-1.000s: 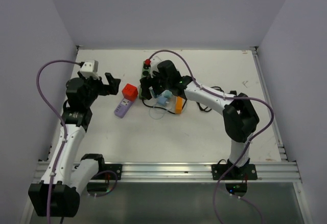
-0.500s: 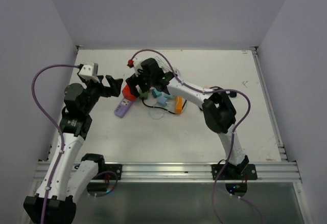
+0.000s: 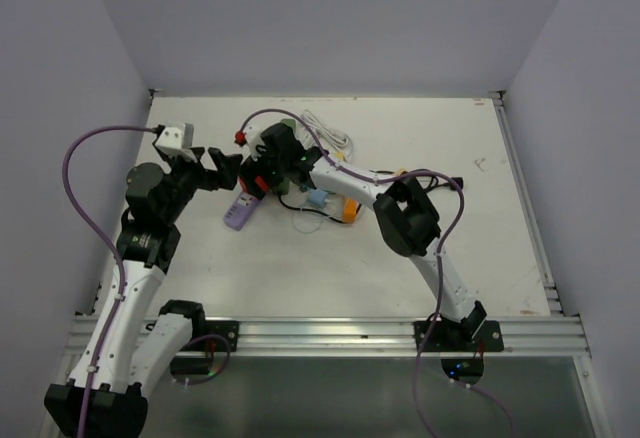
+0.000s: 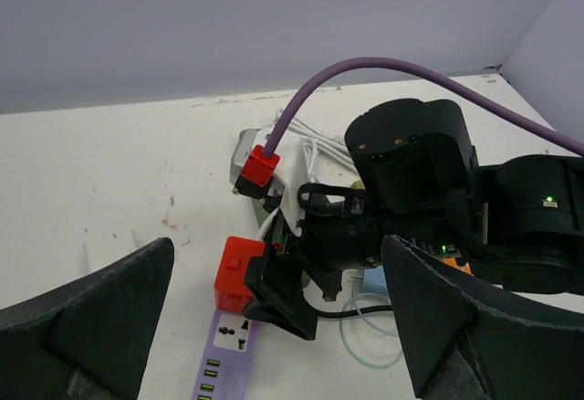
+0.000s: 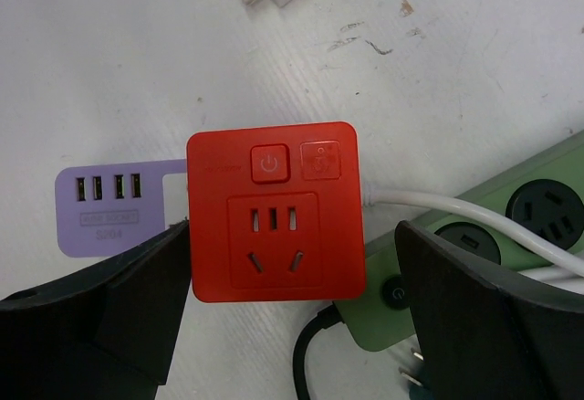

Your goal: Pull the plug off the socket

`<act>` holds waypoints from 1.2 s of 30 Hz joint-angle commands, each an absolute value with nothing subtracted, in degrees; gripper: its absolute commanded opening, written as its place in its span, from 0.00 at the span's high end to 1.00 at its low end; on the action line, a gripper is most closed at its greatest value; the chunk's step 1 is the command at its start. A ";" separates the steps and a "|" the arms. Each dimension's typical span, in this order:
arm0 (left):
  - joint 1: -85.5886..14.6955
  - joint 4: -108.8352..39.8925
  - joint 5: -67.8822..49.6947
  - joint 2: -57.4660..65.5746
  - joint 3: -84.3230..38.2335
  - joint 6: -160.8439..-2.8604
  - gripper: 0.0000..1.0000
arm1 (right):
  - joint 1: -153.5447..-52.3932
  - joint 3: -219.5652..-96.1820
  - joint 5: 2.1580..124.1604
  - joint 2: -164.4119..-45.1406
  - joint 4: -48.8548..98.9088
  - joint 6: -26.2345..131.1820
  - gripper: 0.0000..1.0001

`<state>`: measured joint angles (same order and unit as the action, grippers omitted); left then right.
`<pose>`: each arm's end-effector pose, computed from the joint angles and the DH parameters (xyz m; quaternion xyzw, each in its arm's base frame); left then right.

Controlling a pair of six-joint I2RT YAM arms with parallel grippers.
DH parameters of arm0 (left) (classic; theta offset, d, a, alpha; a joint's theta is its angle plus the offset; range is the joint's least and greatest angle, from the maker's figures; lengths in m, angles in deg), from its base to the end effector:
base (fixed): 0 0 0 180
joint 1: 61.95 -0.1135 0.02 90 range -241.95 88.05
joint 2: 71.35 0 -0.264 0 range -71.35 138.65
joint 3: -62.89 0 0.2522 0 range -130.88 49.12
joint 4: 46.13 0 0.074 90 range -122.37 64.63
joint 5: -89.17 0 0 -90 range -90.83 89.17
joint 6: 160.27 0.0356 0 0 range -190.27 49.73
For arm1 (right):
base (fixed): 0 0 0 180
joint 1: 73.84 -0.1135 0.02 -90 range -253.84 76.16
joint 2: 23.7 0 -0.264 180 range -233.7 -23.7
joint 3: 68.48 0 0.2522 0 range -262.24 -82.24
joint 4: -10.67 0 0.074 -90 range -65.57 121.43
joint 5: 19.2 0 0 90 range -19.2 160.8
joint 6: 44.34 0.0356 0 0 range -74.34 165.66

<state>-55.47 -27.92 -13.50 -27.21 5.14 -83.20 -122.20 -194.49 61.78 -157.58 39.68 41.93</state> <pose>0.1820 -0.0285 0.3480 0.0336 0.7335 -0.1936 0.6507 0.3547 0.4074 0.2037 -0.4231 0.7857 0.2343 0.3857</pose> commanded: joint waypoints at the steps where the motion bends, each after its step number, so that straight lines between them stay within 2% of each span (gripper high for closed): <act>1: -55.09 -28.59 -14.72 -26.97 2.72 -83.28 0.00 | -122.71 -196.06 60.08 -157.46 36.82 41.18 0.09; 3: -55.18 -28.33 -14.54 -26.88 2.63 -83.11 0.00 | -122.71 -196.23 59.73 -157.90 36.91 41.26 0.14; 5: -55.09 -28.32 -14.81 -26.97 2.81 -82.75 0.00 | -122.71 -195.71 59.38 -157.82 35.95 41.35 0.27; 6: -55.18 -28.24 -14.63 -26.97 2.81 -82.67 0.00 | -122.71 -194.84 59.11 -157.64 35.42 41.44 0.37; 7: -55.18 -28.24 -14.37 -26.79 2.89 -82.75 0.00 | -122.71 -194.48 58.50 -157.47 34.90 41.44 0.52; 9: -55.27 -28.41 -13.84 -26.71 2.98 -82.93 0.00 | -122.71 -194.48 58.15 -157.20 34.98 41.44 0.63; 10: -55.44 -28.41 -13.41 -26.62 2.98 -83.10 0.00 | -122.71 -194.30 58.06 -156.94 35.24 41.35 0.74; 13: -55.62 -28.67 -12.96 -26.70 3.33 -83.37 0.00 | -122.71 -191.68 59.02 -154.66 34.54 41.35 0.91; 14: -55.62 -29.20 -12.87 -26.79 3.77 -83.54 0.00 | -122.71 -190.62 59.81 -153.78 33.41 41.61 0.94; 21: -56.84 -31.40 -14.89 -25.30 5.53 -88.11 0.00 | -122.62 -180.97 65.78 -142.19 32.26 44.43 1.00; 29: -57.99 -33.77 -15.51 -23.63 7.37 -91.80 0.00 | -121.92 -171.81 68.86 -129.36 28.30 47.94 1.00; 32: -58.34 -34.03 -17.96 -21.61 7.55 -92.77 0.00 | -121.57 -167.33 70.62 -126.27 27.07 48.29 1.00; 36: -58.43 -37.11 -28.83 -16.97 8.78 -95.05 0.00 | -120.87 -158.73 73.17 -119.17 24.70 49.79 1.00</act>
<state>-58.04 -32.33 -19.51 -19.71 7.59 -92.36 -121.41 -163.06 69.52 -126.00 30.23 47.62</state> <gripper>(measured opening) 0.996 0.638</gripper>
